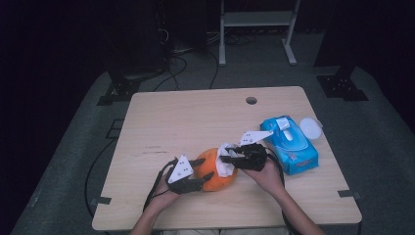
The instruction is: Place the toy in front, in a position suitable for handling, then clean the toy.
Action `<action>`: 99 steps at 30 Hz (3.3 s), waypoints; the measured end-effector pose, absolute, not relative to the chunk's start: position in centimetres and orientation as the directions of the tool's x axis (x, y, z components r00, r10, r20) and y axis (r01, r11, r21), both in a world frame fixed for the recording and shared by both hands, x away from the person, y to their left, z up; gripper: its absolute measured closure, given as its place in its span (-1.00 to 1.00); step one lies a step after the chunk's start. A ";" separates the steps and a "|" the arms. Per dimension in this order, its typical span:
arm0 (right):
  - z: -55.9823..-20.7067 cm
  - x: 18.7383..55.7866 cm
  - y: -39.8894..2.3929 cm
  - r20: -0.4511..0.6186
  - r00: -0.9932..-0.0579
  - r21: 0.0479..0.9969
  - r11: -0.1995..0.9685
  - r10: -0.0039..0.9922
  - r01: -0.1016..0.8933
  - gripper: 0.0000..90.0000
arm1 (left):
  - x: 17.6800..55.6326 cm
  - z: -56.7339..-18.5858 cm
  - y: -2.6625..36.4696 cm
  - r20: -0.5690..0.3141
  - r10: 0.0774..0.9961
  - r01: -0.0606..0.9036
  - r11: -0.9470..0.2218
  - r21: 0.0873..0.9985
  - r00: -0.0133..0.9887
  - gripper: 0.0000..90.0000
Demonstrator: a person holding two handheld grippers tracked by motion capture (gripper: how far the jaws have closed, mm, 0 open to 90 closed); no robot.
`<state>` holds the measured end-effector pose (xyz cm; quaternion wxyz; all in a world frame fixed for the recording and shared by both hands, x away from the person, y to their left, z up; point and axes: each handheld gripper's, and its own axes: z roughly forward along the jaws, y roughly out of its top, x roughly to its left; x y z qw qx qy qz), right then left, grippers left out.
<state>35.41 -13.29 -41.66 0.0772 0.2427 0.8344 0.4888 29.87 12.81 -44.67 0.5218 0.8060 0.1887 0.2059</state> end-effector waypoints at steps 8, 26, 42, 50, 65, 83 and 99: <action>-41.5 34.5 -13.9 0.076 -0.850 0.860 0.396 0.522 0.321 0.86 | 28.4 -44.3 12.8 0.163 0.547 0.111 -0.433 0.895 0.821 -0.45; -41.6 30.9 -14.9 -0.112 -0.851 0.816 0.536 0.513 0.216 0.90 | 30.5 -45.1 12.7 0.110 0.563 0.139 -0.380 0.914 0.819 0.01; -41.8 31.2 -15.1 -0.106 -0.840 0.830 0.513 0.533 0.221 0.90 | 30.7 -45.3 12.5 0.136 0.547 0.110 -0.394 0.912 0.826 0.02; -42.2 31.4 -15.5 -0.096 -0.834 0.830 0.506 0.543 0.233 0.90 | 30.7 -45.4 12.4 0.134 0.545 0.109 -0.390 0.914 0.828 0.02; -41.9 31.2 -15.1 -0.110 -0.835 0.830 0.512 0.539 0.221 0.90 | 30.7 -45.4 12.7 0.140 0.546 0.110 -0.399 0.910 0.826 0.01; -42.2 31.3 -15.6 -0.118 -0.819 0.817 0.523 0.562 0.241 0.90 | 31.0 -45.5 13.0 0.130 0.556 0.126 -0.398 0.909 0.821 0.01; -41.8 29.8 -13.3 -0.147 -0.859 0.816 0.551 0.490 0.175 0.90 | 30.8 -45.3 12.0 0.144 0.561 0.111 -0.396 0.912 0.815 0.00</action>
